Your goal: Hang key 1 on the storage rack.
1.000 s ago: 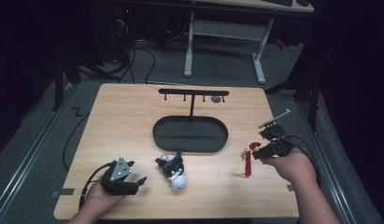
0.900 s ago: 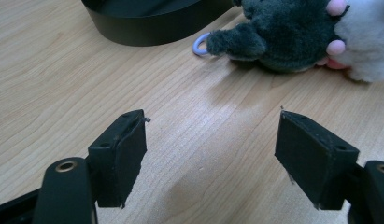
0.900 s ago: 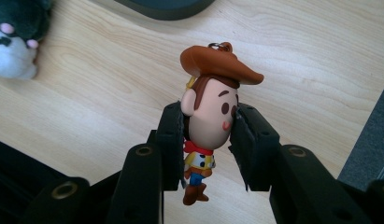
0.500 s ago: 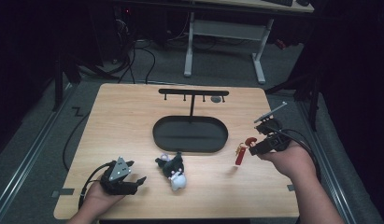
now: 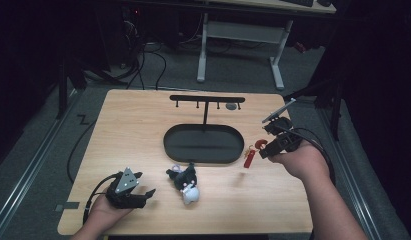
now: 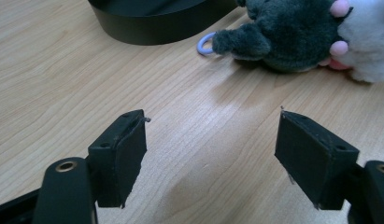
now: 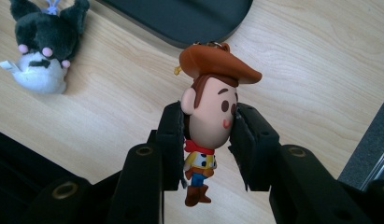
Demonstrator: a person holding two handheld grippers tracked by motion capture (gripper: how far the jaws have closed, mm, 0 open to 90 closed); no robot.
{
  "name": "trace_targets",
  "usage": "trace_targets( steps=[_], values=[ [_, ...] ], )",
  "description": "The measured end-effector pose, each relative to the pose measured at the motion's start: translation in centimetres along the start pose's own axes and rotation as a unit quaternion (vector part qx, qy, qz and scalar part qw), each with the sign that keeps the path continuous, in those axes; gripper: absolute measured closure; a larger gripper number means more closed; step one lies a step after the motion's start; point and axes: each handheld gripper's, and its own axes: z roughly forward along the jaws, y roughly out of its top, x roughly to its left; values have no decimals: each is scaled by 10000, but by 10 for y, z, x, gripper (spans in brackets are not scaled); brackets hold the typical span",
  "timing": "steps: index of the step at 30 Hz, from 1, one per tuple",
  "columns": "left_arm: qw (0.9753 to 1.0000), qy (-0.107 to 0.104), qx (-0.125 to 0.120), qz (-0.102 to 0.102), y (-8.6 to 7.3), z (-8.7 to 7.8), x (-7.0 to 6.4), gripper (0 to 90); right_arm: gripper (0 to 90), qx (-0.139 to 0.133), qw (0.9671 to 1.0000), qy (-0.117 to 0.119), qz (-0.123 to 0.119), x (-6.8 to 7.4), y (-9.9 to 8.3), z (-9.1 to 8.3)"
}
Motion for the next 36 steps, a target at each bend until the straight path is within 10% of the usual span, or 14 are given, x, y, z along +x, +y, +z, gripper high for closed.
trace_targets(
  steps=[36],
  values=[
    [10000,-62,35,48,0,1,1,257,658,-334,9993,-154,19,1,73,3]
  ],
)
